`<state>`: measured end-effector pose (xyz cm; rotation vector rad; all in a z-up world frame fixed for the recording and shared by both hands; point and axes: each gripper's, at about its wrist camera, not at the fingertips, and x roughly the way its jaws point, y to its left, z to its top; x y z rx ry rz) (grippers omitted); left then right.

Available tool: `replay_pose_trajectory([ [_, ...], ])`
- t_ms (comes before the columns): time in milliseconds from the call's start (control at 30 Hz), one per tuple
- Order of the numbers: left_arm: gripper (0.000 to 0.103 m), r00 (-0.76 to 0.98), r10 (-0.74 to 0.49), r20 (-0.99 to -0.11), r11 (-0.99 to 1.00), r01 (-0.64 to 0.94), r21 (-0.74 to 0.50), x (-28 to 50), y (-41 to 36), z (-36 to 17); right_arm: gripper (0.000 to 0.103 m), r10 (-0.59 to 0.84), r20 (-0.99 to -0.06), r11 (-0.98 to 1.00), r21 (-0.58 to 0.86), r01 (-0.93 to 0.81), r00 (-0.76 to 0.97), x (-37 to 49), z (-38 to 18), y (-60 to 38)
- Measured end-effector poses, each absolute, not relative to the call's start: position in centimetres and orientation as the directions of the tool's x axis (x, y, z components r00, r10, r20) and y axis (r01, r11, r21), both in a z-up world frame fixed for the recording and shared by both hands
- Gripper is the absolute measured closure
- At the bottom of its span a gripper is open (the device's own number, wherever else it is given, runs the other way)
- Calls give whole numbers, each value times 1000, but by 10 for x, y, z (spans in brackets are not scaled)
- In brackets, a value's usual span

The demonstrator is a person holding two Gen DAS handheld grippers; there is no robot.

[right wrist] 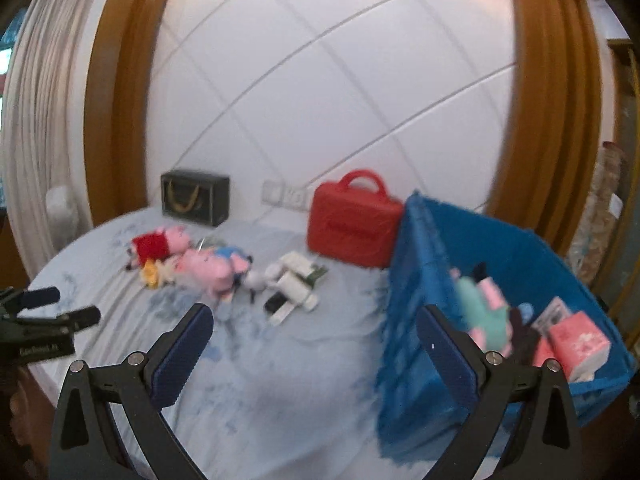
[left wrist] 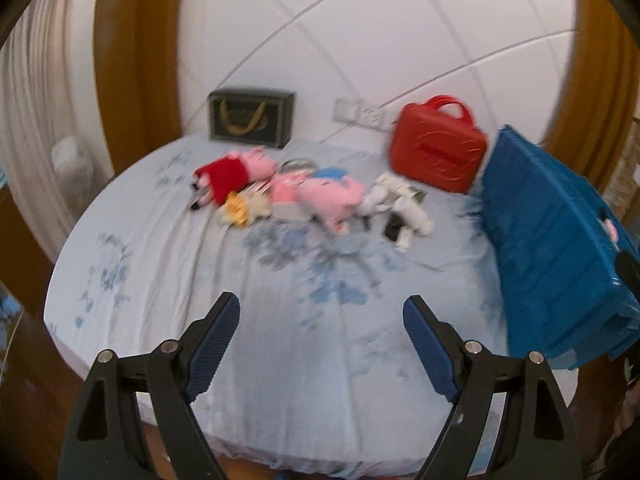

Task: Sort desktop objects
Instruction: 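Withdraw both tools from the crate back over the bed, then grasp the cream teddy with the left gripper while the right grasps a white medicine box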

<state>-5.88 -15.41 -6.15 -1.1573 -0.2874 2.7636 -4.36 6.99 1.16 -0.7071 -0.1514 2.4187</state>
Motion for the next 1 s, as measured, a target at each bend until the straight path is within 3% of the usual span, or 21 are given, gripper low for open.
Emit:
replay_pose_trajectory([
  [167,19,-677,170,-716,-967,24,-252,-81,-190,-87,0,580,-508,-809,-266,-524,-637,-72,-10,82],
  [500,19,-580,39,-814,-980,138,-145,-161,-226,-128,0,468,-683,-851,-178,-494,-561,-166,-73,163],
  [800,19,-519,74,-851,-992,53,-118,-235,-231,-165,0,446,-790,-820,-173,-546,-421,-224,-130,218],
  [1000,19,-490,86,-867,-994,-103,-40,-304,-240,-192,0,443,-834,-761,-154,-631,-330,-250,-157,232],
])
